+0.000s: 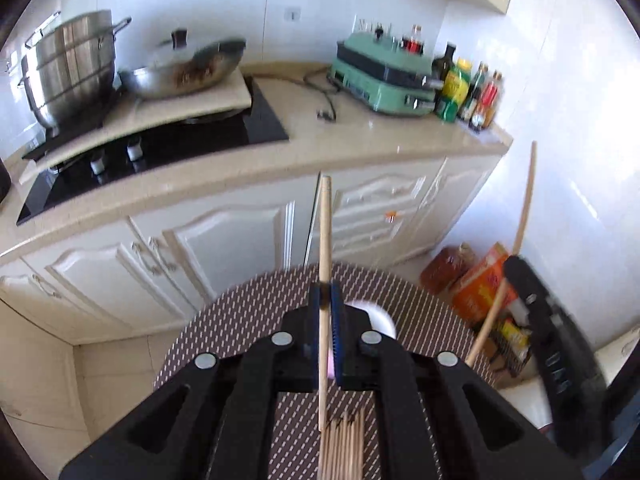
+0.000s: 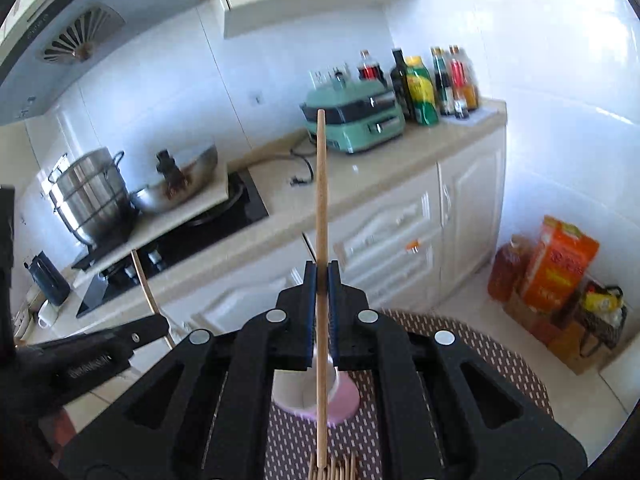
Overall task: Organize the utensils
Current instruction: 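Lift the held chopsticks with both grippers and carry them over the pink cup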
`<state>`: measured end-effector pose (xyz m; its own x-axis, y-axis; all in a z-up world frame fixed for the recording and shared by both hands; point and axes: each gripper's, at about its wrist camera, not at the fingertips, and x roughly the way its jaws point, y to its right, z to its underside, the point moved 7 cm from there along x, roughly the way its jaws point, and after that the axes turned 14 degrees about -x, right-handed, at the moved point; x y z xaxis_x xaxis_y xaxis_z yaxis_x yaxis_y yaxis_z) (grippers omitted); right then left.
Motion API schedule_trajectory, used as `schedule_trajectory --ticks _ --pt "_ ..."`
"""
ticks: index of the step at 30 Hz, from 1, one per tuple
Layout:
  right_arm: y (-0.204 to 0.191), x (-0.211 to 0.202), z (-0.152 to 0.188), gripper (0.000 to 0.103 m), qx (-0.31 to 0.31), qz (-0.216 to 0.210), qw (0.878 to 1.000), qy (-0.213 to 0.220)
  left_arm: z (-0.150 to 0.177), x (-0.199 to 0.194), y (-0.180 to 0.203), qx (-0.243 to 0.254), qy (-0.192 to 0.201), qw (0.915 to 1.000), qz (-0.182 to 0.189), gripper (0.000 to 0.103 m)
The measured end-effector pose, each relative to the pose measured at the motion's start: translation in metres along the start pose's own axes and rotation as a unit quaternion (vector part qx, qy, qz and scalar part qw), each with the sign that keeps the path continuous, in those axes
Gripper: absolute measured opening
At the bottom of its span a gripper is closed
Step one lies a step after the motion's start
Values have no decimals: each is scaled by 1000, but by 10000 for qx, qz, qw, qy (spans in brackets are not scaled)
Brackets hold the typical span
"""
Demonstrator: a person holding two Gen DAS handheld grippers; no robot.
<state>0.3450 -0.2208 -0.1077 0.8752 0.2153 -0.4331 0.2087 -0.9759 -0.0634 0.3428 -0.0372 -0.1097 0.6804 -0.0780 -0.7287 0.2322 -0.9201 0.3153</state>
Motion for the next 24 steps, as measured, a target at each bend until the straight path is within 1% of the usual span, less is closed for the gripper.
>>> schedule_trajectory --ticks 2,5,8,11,16,18,19,21,24 --pt "1 5 -9 6 14 33 9998 198 -11 -1 7 -60 95 9999 49 6" --pt "3 18 -15 6 41 3 9994 343 -26 2 18 -124 225 9996 82 6" --pt "4 35 -13 6 107 -116 9990 429 -34 9 24 -166 333 9993 56 6" --pt "2 53 -7 6 35 -144 9988 463 -39 21 28 -240 363 9990 82 6" --pt "-3 76 11 6 -21 -303 9986 428 -37 42 29 -258 406 9988 32 6" --pt "-6 83 21 6 -97 -333 9987 362 -34 48 31 -233 433 9986 176 6" --pt "-6 86 25 6 -121 -349 9988 332 -32 51 32 -213 446 9986 173 6" --pt "-9 91 35 6 -203 -400 9987 236 -24 60 32 -94 414 9991 64 6" --pt "-10 95 48 6 -197 -483 9986 129 -12 69 29 -80 280 9995 106 6"
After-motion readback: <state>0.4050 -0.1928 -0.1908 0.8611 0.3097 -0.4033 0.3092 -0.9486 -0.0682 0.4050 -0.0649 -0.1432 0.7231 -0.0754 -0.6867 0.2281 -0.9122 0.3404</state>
